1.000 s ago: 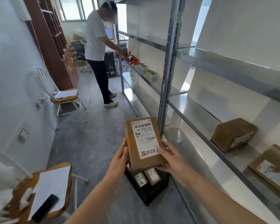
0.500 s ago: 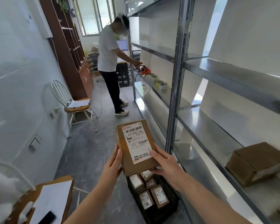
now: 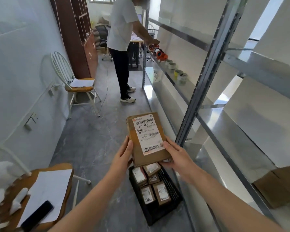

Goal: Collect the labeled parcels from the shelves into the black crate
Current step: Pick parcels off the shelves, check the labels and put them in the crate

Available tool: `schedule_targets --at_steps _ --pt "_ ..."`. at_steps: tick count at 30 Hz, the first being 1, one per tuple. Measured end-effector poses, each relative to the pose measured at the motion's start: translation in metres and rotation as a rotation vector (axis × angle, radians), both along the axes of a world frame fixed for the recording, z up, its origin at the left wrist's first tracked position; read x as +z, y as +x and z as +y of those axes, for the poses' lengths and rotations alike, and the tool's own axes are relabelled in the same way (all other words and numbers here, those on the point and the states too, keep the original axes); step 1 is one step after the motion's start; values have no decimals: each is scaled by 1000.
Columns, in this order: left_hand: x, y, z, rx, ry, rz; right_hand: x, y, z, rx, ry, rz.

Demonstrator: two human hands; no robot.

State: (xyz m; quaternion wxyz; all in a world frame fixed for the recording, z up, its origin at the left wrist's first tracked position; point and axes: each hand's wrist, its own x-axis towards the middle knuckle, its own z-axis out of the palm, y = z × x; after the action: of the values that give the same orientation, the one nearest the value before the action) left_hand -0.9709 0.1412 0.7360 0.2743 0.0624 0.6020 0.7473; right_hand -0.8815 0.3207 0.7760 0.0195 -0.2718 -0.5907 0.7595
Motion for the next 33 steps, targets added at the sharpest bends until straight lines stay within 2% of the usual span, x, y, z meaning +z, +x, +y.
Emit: schedule_targets --at_steps 6,11,19,27,33 --pt "-14 -62 -13 -16 26 -74 3 -62 -18 -24 61 -43" --pt "-39 -104 -16 -71 -25 -104 -21 -97 -24 -55 63 -98" --pt "-93 -111 3 -207 -105 -213 -69 -102 -6 -105 85 -243" --pt "-154 -92 43 -264 -207 -344 -145 -82 29 -212 26 -407" --pt "-237 -78 84 -281 -413 -419 -242 -54 58 -252 -92 -535"
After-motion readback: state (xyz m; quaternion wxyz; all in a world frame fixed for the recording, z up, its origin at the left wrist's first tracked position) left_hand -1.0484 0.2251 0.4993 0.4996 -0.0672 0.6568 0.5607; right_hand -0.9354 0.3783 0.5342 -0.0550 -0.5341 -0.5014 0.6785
